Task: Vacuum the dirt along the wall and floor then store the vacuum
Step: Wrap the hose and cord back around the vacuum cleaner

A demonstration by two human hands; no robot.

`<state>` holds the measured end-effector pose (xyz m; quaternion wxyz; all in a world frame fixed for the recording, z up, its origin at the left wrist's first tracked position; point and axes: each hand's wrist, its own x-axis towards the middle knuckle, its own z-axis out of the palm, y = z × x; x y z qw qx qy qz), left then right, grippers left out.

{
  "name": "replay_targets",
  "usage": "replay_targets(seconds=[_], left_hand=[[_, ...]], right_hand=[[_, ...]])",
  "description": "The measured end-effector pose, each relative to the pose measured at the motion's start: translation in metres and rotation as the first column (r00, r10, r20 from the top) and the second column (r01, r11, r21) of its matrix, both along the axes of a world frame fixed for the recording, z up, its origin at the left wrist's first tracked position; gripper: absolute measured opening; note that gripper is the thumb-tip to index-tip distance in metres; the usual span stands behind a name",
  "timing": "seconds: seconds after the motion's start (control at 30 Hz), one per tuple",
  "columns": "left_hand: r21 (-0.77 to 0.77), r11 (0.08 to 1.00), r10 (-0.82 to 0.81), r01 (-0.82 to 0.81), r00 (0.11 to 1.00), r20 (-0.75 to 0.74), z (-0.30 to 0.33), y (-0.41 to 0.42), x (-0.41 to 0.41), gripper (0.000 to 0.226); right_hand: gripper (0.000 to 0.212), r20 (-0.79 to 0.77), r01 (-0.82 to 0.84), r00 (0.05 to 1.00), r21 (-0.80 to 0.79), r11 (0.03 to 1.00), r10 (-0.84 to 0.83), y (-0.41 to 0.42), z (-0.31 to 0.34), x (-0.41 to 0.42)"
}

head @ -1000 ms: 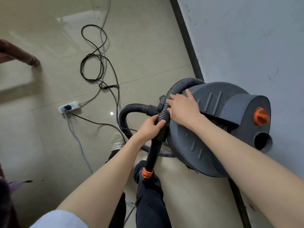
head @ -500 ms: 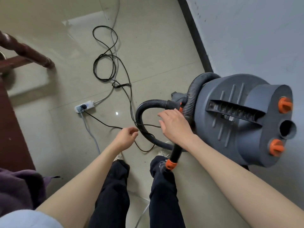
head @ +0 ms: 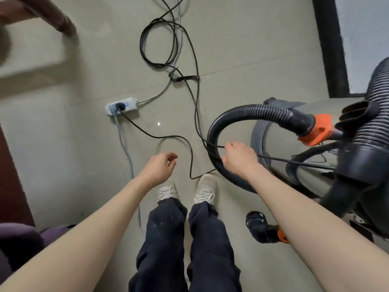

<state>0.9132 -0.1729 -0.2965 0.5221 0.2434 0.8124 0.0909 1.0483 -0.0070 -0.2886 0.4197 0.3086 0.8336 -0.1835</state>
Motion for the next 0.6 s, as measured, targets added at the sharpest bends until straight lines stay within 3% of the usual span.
replay_targets(seconds=[0.1, 0.23, 0.33, 0.47, 0.6], left_hand=[[0.022, 0.999, 0.031, -0.031, 0.999, -0.026, -0.060, -0.010, -0.013, 0.034], [0.088, 0.992, 0.107, -0.094, 0.980, -0.169, -0.128, -0.026, -0.046, 0.035], [0.181, 0.958, 0.271, -0.221, 0.901, -0.338, -0.171, -0.044, -0.085, 0.031], [0.255, 0.903, 0.429, -0.345, 0.729, -0.533, -0.217, -0.069, -0.144, 0.031], [0.249, 0.929, 0.370, -0.274, 0.736, -0.568, -0.259, -0.081, -0.199, 0.051]], right_hand=[[0.041, -0.124, -0.026, 0.992, -0.042, 0.999, 0.021, -0.015, -0.061, -0.030], [0.044, -0.244, -0.088, 0.967, -0.063, 0.994, 0.070, -0.026, -0.132, -0.075], [0.045, -0.330, -0.152, 0.935, -0.035, 0.988, 0.132, -0.030, -0.175, -0.114], [0.048, -0.417, -0.234, 0.890, -0.074, 0.969, 0.183, -0.039, -0.224, -0.176], [0.056, -0.506, -0.370, 0.806, -0.025, 0.929, 0.307, -0.050, -0.264, -0.242]])
